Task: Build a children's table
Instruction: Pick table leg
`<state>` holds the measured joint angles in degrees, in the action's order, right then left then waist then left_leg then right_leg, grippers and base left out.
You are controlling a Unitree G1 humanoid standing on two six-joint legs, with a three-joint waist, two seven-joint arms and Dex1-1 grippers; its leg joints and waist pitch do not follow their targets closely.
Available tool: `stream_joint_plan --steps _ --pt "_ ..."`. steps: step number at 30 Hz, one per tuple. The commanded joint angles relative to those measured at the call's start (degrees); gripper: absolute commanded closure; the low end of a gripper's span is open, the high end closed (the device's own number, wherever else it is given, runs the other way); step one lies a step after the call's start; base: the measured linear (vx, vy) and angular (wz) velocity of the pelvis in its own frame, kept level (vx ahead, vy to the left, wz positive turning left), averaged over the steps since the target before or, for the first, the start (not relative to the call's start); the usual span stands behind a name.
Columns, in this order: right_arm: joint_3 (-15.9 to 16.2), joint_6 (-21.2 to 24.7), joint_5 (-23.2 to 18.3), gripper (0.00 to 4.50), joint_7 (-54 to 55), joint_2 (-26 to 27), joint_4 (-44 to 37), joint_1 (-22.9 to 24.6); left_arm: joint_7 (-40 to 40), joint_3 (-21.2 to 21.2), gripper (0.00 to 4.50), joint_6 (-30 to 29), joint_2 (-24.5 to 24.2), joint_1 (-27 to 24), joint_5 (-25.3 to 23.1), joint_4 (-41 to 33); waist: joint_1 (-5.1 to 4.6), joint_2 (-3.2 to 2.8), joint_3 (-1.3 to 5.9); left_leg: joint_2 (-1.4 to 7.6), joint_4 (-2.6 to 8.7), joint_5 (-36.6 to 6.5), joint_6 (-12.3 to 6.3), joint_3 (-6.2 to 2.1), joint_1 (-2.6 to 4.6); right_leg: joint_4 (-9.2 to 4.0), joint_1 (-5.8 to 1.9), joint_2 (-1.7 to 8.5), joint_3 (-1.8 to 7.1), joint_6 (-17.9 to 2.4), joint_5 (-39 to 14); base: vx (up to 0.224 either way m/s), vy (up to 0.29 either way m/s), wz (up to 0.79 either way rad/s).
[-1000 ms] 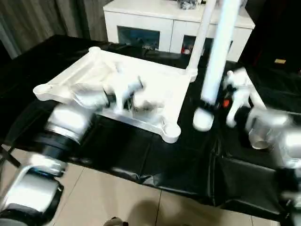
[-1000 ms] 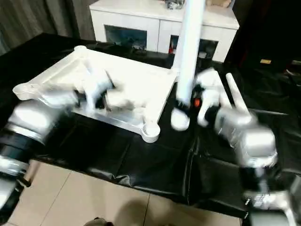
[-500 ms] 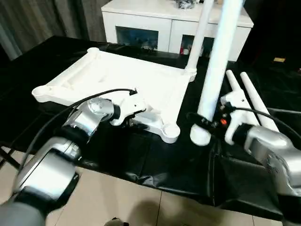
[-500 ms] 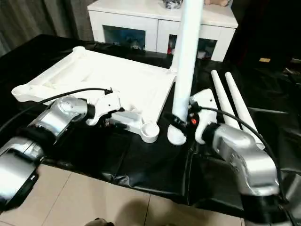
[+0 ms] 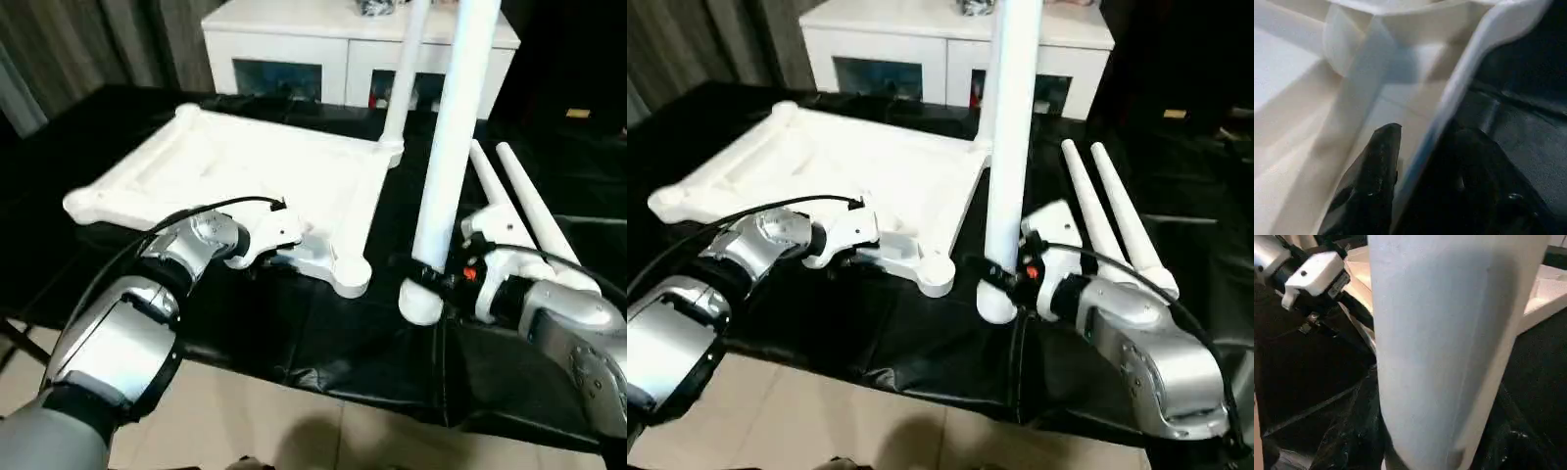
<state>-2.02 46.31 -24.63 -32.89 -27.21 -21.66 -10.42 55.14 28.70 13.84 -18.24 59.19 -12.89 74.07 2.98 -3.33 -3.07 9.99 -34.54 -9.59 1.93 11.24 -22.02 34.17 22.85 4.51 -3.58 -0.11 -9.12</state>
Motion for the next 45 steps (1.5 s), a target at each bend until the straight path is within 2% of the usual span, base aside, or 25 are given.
stream_joint_plan --steps 1,6,10,16,20,21,23,24,27,28,29,31,32,33,34,35,37,38,39,40,41,42,43,44,45 --pt "-1.6 0.8 -0.7 2.66 0.5 -0.3 -2.2 0.1 1.8 0.7 2.73 0.0 -0.1 1.2 -1.4 1.0 -0.02 -0.22 4.19 2.54 3.77 -15.7 -1.06 -1.88 1.54 -4.83 -2.91 3.96 2.39 -12.0 -16.9 0.0 0.0 0.0" --pt "-1.5 0.7 -0.9 2.66 0.7 -0.8 -2.1 0.1 11.0 0.9 3.16 -2.4 -0.2 2.3 -2.7 2.2 -0.44 -0.16 4.3 2.55 3.93 -15.7 -0.88 -1.97 1.42 -4.85 -2.98 3.86 2.28 -12.1 -16.1 0.0 0.0 0.0" --pt "-0.7 -0.2 -0.3 2.66 0.3 -0.9 -0.5 -1.3 11.9 4.0 3.52 -1.9 -0.7 2.1 -6.9 2.5 -0.75 0.15 4.35 2.59 3.86 -15.2 -1.75 -1.93 1.29 -4.69 -3.1 4.05 2.31 -13.0 -14.8 0.0 0.0 0.0" --pt "0.7 -1.5 0.4 2.66 -0.2 -0.4 1.4 -3.2 8.3 7.8 3.95 -0.8 -0.7 0.4 -11.8 2.8 -1.0 0.12 4.14 2.42 3.78 -15.7 -2.2 -1.89 1.27 -5.24 -2.96 4.06 2.16 -11.4 -20.4 0.0 0.0 0.0" --pt "1.3 -2.2 0.6 2.66 -0.2 -0.1 2.3 -4.1 8.2 7.2 4.18 -1.8 -0.6 -1.0 -12.4 2.5 -1.3 0.18 3.79 2.21 3.92 -17.2 -2.06 -2.01 1.26 -5.83 -2.81 4.05 1.9 -9.1 -26.6 0.0 0.0 0.0" --pt "1.3 -2.9 0.9 2.66 -0.4 0.2 3.1 -4.6 10.2 3.6 4.21 -4.8 -0.3 -2.2 -9.0 2.0 -1.39 0.47 3.6 1.99 3.92 -18.3 -1.95 -2.05 1.38 -6.14 -2.77 4.04 1.7 -8.1 -30.1 0.0 0.0 0.0" --pt "1.2 -3.1 0.9 2.66 -0.5 0.3 3.3 -4.7 11.0 2.0 4.23 -6.3 -0.1 -2.6 -7.3 1.8 -1.54 0.42 3.36 1.79 3.94 -19.3 -1.7 -2.18 1.51 -6.55 -2.69 4.14 1.42 -7.0 -33.7 0.0 0.0 0.0" --pt "1.1 -3.5 0.7 2.66 -0.5 0.5 3.7 -4.9 12.1 0.3 4.26 -7.6 0.2 -3.0 -5.3 1.3 -1.6 0.53 3.71 1.86 4.03 -19.9 -1.43 -2.49 1.85 -6.66 -2.72 4.28 1.27 -6.1 -35.0 0.0 0.0 0.0" --pt "0.9 -3.8 0.2 2.66 -0.3 1.3 4.3 -5.0 13.2 -3.8 4.3 -12.6 1.0 -4.3 -0.8 -0.7 -2.1 0.72 3.53 1.91 4.22 -22.0 -1.57 -2.48 2.17 -6.84 -2.33 4.11 1.09 -6.7 -34.2 0.0 0.0 0.0" --pt "0.6 -3.6 -0.1 2.66 0.0 1.8 4.4 -5.0 13.6 -5.3 4.31 -14.8 1.3 -5.1 1.1 -2.0 -2.11 1.2 3.53 1.72 4.11 -22.1 -1.96 -2.42 2.31 -6.87 -2.21 4.26 1.03 -7.1 -34.7 0.0 0.0 0.0" --pt "0.6 -3.6 -0.1 2.66 0.0 1.8 4.4 -5.0 13.6 -5.3 4.33 -14.8 1.3 -5.1 1.1 -2.0 -2.13 1.05 3.57 1.79 4.18 -21.7 -2.06 -2.46 2.25 -6.72 -2.33 4.36 1.05 -7.4 -34.3 0.0 0.0 0.0" --pt "0.3 -3.4 -0.5 2.66 0.7 2.8 5.1 -5.1 13.9 -8.6 4.36 -19.8 1.6 -8.6 4.3 -8.5 -2.17 1.38 3.58 2.07 4.43 -21.3 -2.32 -2.7 1.93 -6.36 -2.5 4.58 1.06 -7.8 -33.5 0.0 0.0 0.0" --pt "0.4 -3.6 -0.4 2.66 0.9 3.0 5.6 -5.3 14.6 -9.4 4.39 -21.0 1.3 -11.2 5.4 -13.4 -2.41 1.89 3.46 2.26 4.61 -22.1 -2.38 -2.63 1.9 -6.55 -2.23 4.47 1.08 -7.8 -33.5 0.0 0.0 0.0" --pt "0.4 -3.6 -0.4 2.66 0.9 3.1 5.8 -5.3 14.5 -9.7 4.43 -21.3 1.2 -11.9 5.7 -14.9 -2.24 1.31 3.75 2.54 4.69 -21.8 -2.08 -2.93 1.98 -6.06 -2.46 4.78 1.22 -8.3 -32.0 0.0 0.0 0.0" --pt "0.6 -3.7 -0.2 2.66 1.1 3.4 6.4 -5.6 13.9 -10.4 4.46 -22.1 0.9 -14.6 6.6 -19.9 -2.41 1.41 3.69 2.67 4.86 -22.3 -1.86 -2.91 1.88 -6.02 -2.34 4.75 1.28 -8.6 -31.2 0.0 0.0 0.0" --pt "0.6 -3.9 -0.1 2.66 1.5 3.9 7.4 -6.2 13.1 -10.8 4.49 -22.2 0.6 -18.1 7.4 -26.2 -2.47 1.37 3.69 2.81 4.9 -24.0 -1.11 -2.95 2.2 -6.09 -2.0 4.82 1.3 -8.4 -32.2 0.0 0.0 0.0" --pt "0.8 -4.4 0.3 2.66 1.7 4.4 8.8 -7.0 11.3 -10.1 4.5 -20.5 -0.2 -22.0 6.4 -32.0 -2.89 1.13 3.46 2.96 5.31 -26.6 0.15 -3.1 2.2 -6.22 -1.7 4.5 1.29 -8.1 -31.6 0.0 0.0 0.0" --pt "0.9 -4.5 0.4 2.66 1.7 4.6 9.2 -7.3 10.6 -9.4 4.5 -18.7 -0.6 -23.3 5.7 -33.5 -2.98 1.37 3.42 2.84 5.22 -28.5 0.8 -3.0 2.68 -6.45 -1.32 4.4 1.33 -7.7 -32.0 0.0 0.0 0.0" --pt "0.9 -4.6 0.4 2.66 1.7 4.7 9.4 -7.4 10.3 -9.0 4.5 -17.0 -0.9 -24.0 5.2 -34.3 -2.91 2.02 3.24 2.76 5.23 -29.0 0.7 -2.9 2.71 -6.83 -1.11 4.34 1.35 -7.2 -32.9 0.0 0.0 0.0" --pt "1.0 -4.7 0.6 2.66 1.7 4.9 9.9 -7.8 9.0 -8.5 4.5 -16.0 -1.5 -25.5 4.1 -36.5 -2.79 2.22 3.15 2.5 5.04 -29.3 0.76 -2.74 2.92 -6.97 -0.92 4.39 1.41 -6.5 -34.6 0.0 0.0 0.0" --pt "1.0 -4.9 0.7 2.66 1.7 5.1 10.5 -8.3 8.1 -8.7 4.5 -15.5 -1.6 -27.2 4.0 -39.3 -2.7 2.88 3.11 2.59 5.09 -28.4 0.59 -2.85 2.62 -6.93 -1.09 4.67 1.48 -5.7 -36.0 0.0 0.0 0.0" --pt "1.0 -5.1 0.8 2.66 1.7 5.2 10.9 -8.6 7.8 -8.9 4.5 -15.5 -1.6 -28.1 4.1 -41.0 -2.51 2.58 3.23 2.71 5.06 -27.7 0.76 -3.0 2.64 -6.73 -1.14 4.97 1.56 -5.6 -36.0 0.0 0.0 0.0" --pt "1.0 -5.1 0.8 2.66 1.7 5.2 10.9 -8.6 7.7 -9.0 4.5 -15.4 -1.6 -28.3 4.1 -41.3 -2.56 2.42 2.91 2.64 5.17 -27.7 0.8 -2.84 2.62 -7.14 -0.83 4.7 1.58 -4.9 -37.0 0.0 0.0 0.0" --pt "1.1 -5.3 1.0 2.66 1.7 5.3 11.5 -9.0 7.5 -8.6 4.5 -13.2 -1.9 -29.2 3.8 -42.8 -2.63 2.89 2.99 2.61 5.19 -27.8 0.99 -2.85 2.62 -7.15 -0.83 4.59 1.56 -4.4 -37.3 0.0 0.0 0.0" --pt "1.2 -5.4 1.0 2.66 1.6 5.3 11.8 -9.2 6.9 -8.3 4.5 -12.5 -2.2 -29.7 3.1 -43.8 -2.57 2.89 3.01 2.64 5.25 -27.9 1.04 -2.97 2.54 -7.09 -0.87 4.63 1.56 -4.2 -37.2 0.0 0.0 0.0"
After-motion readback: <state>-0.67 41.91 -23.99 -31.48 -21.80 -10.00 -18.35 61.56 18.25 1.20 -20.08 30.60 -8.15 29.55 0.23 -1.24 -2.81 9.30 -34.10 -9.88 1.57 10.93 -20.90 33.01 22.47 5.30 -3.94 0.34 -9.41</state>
